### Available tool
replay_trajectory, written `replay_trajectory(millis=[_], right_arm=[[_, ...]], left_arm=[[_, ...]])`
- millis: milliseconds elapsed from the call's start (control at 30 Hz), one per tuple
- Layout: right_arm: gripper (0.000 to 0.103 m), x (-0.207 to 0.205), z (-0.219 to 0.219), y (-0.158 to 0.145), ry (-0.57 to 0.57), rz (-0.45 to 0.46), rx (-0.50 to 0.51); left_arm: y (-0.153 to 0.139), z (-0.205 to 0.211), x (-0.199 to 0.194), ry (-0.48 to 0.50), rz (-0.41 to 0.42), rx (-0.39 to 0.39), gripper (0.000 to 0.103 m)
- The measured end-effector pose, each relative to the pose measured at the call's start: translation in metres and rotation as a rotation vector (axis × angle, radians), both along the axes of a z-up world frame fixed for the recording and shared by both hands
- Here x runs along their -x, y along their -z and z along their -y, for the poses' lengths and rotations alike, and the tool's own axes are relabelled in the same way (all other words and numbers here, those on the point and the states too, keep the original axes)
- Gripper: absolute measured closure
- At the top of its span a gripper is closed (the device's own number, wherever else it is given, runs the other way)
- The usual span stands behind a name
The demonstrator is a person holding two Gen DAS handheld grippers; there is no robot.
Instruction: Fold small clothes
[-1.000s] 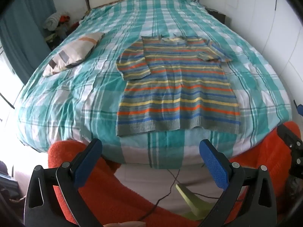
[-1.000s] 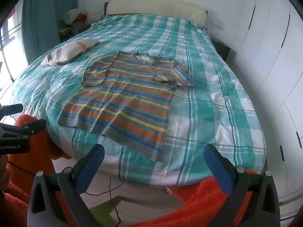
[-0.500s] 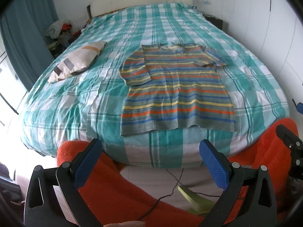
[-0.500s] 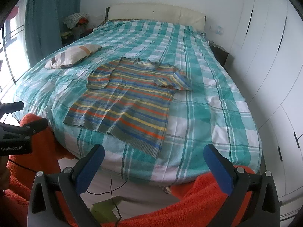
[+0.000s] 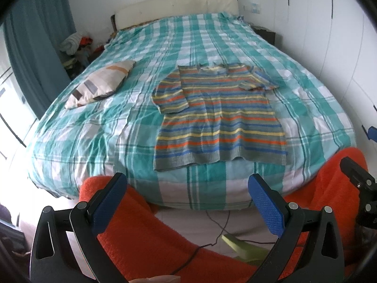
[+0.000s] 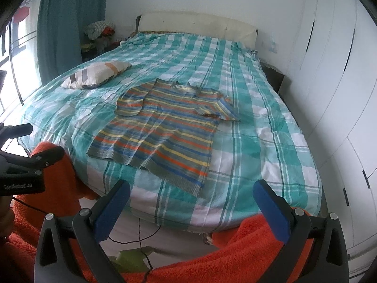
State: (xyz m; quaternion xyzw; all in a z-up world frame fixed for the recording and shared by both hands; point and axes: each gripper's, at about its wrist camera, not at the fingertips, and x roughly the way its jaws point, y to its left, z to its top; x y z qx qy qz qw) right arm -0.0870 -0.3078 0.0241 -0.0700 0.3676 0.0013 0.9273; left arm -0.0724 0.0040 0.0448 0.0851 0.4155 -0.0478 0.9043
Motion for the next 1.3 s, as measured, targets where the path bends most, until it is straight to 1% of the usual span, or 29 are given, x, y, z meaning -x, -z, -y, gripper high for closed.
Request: replay_trajectory(millis=[233,633,900,1033,1300], right_arm=[[0.0,0.014,-0.003,-0.011,0.004,0.039,0.01],[0.0,0.027,0.004,-0.021,0.048,0.082,0.02],[0.0,0.024,0.003,-0.019,0.057,0.07,0.036],[0.0,0.023,0.004,-0.016,0.06,0.062,0.046],[0.0,0.018,0.008,-0.011,0.078,0.045,0.045]], left_arm=[[-0.011,-0.001,0.014,0.004,0.042,0.002,0.001],[-0.016,0.006,0.022,0.03,0.063,-0.002,0.001],[-0.017,0.008,0.025,0.033,0.074,-0.006,0.001],[-0.016,0.008,0.022,0.029,0.059,0.004,0.001],[-0.013,0.009,0.019,0.04,0.05,-0.013,0.001]])
